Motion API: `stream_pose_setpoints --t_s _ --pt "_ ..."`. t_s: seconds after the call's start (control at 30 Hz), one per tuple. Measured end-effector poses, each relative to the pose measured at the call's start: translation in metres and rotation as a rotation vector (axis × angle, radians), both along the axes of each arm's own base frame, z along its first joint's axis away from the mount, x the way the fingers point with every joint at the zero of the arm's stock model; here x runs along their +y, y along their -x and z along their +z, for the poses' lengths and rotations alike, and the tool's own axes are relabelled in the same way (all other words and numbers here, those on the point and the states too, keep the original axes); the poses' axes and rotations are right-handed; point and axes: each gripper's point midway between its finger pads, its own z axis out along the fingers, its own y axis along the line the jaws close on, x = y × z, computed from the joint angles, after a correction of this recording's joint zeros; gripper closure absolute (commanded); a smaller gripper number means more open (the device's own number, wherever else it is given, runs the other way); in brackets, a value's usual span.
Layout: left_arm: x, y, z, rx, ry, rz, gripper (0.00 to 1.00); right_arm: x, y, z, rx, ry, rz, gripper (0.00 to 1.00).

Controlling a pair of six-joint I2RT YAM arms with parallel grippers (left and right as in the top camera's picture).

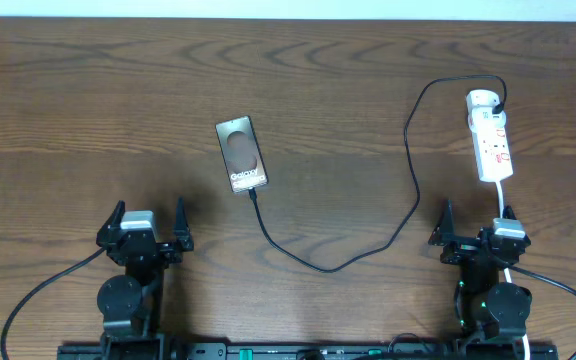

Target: Plug charger to phone and switch on socket

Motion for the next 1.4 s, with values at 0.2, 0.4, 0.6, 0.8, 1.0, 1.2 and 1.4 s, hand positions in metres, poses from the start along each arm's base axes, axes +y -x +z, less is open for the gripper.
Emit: stream_pose_setpoints --t_s 0.2,0.4,0.6,0.8,1.0,1.2,1.4 --pt "0.0 0.004 -0.01 0.019 -0.021 -0.002 0.06 0.0 0.0 0.0 0.0 0.0 0.0 0.01" --pt "0.0 0.004 -0.007 0.008 -0.026 -0.002 0.07 0.0 0.0 0.0 0.0 0.0 0.0 0.01" --pt "0.0 0.004 -0.007 0.008 -0.026 -0.001 0.07 0.0 0.0 0.0 0.0 0.0 0.0 0.01" --pt "0.0 0.004 -0.008 0.014 -0.025 -0.002 0.07 0.0 0.0 0.0 0.0 0.0 0.0 0.01" --pt "0.0 0.004 -0.008 0.014 -0.025 -0.002 0.07 0.0 0.0 0.0 0.0 0.0 0.0 0.01" --pt "0.0 0.004 -0.008 0.014 -0.025 -0.002 0.07 0.0 0.0 0.0 0.0 0.0 0.0 0.01" --pt "0.0 0.004 -0.008 0.014 -0.025 -0.002 0.07 0.0 0.0 0.0 0.0 0.0 0.0 0.01"
